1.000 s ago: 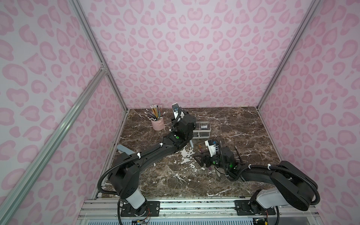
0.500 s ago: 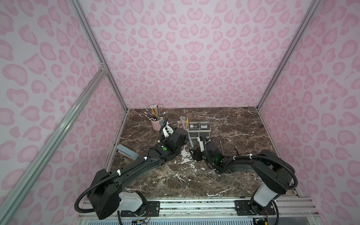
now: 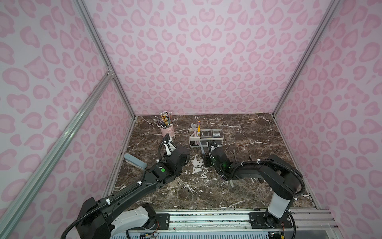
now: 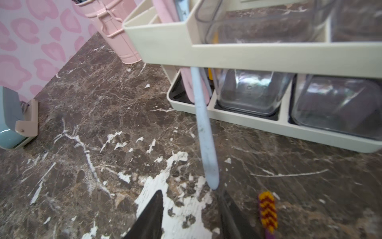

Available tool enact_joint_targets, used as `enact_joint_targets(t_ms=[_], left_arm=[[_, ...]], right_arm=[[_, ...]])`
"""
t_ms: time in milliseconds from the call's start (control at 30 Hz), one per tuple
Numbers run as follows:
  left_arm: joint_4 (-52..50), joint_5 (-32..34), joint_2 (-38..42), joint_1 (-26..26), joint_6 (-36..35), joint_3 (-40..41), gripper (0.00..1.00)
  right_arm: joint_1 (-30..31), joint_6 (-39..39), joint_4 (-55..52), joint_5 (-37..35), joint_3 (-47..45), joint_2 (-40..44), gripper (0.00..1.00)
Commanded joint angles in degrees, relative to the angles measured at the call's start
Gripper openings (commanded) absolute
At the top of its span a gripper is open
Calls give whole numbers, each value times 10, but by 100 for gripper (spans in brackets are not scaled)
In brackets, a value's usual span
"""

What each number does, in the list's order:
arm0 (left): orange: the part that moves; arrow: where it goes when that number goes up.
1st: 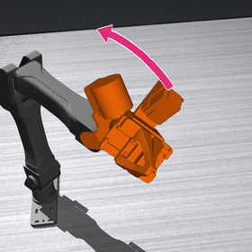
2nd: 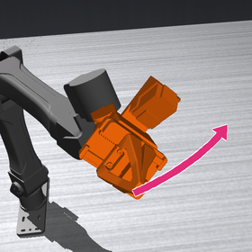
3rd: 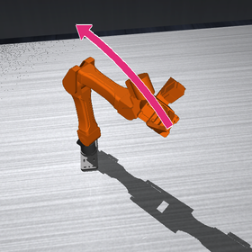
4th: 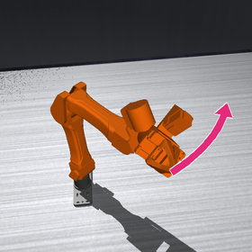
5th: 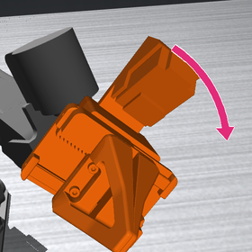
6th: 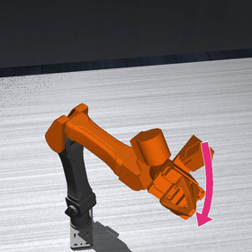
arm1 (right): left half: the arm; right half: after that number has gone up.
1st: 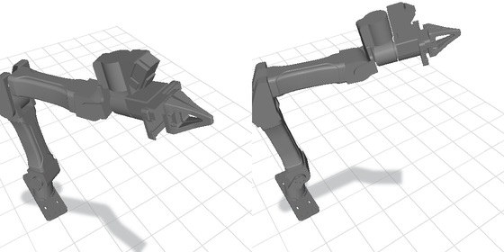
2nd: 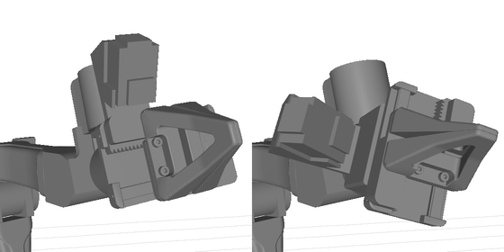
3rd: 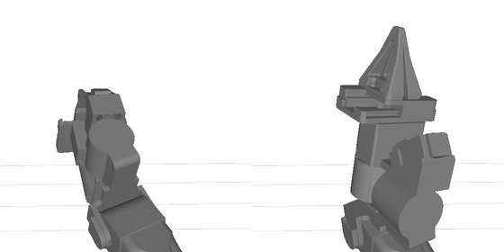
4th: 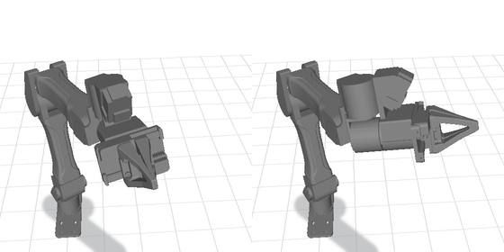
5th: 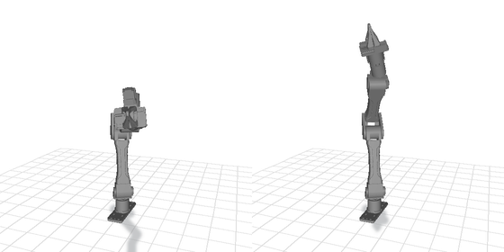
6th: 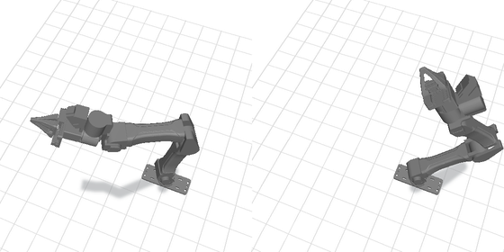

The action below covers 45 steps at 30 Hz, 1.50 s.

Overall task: Place the toothbrush into the toothbrush holder
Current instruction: Adjust the toothbrush at the toothbrush holder.

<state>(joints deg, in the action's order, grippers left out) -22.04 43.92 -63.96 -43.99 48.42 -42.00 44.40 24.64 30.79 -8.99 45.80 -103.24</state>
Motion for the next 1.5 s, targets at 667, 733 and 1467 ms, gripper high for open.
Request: enact_joint_targets(t_ms=[667,733,1467], left_arm=[[14,8,45,4,13,67,56],[14,9,45,3,15,68,56],[19,6,40,6,19,77,55]], right_arm=[[-6,-25,-22,27,83,-81,29],[-8,-25,-23,22,84,-83,27],[-18,-18,-12,51,106,-109,4]])
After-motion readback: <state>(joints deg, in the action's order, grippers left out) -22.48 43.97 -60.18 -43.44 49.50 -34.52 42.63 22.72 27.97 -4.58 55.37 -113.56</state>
